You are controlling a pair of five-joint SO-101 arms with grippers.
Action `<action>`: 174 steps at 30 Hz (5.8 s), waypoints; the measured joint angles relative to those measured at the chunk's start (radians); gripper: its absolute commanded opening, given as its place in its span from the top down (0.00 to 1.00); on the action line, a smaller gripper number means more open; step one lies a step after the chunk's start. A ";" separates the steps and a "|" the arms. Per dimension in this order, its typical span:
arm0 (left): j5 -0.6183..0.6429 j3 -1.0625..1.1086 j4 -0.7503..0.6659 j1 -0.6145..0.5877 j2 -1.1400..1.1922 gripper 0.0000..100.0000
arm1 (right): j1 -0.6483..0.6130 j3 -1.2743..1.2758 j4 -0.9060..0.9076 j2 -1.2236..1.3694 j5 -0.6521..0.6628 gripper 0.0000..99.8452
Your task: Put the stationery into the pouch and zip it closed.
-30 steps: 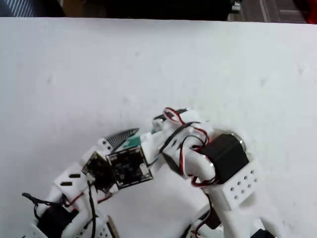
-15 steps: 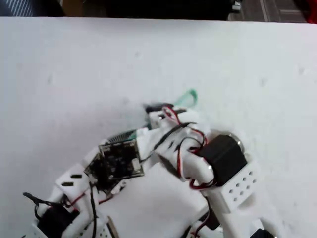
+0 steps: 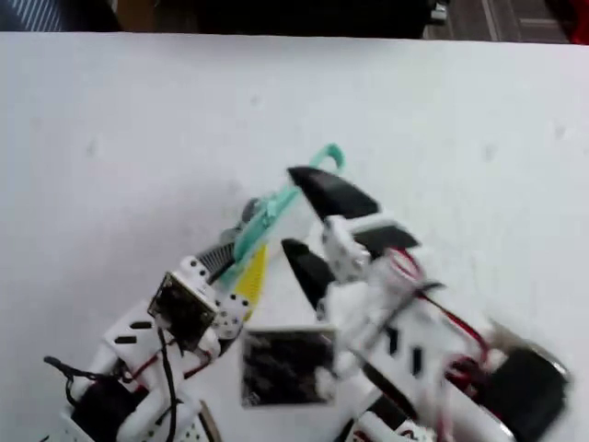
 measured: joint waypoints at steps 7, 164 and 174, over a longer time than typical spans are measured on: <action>0.020 0.100 -0.146 0.046 -0.009 0.98 | 0.184 -0.118 -0.138 0.100 -0.370 0.87; 0.089 0.212 -0.371 -0.141 0.003 0.98 | 0.124 0.466 -0.204 -0.069 -0.654 0.81; 0.089 0.212 -0.359 -0.137 0.003 0.98 | 0.112 0.468 -0.308 0.040 -0.654 0.77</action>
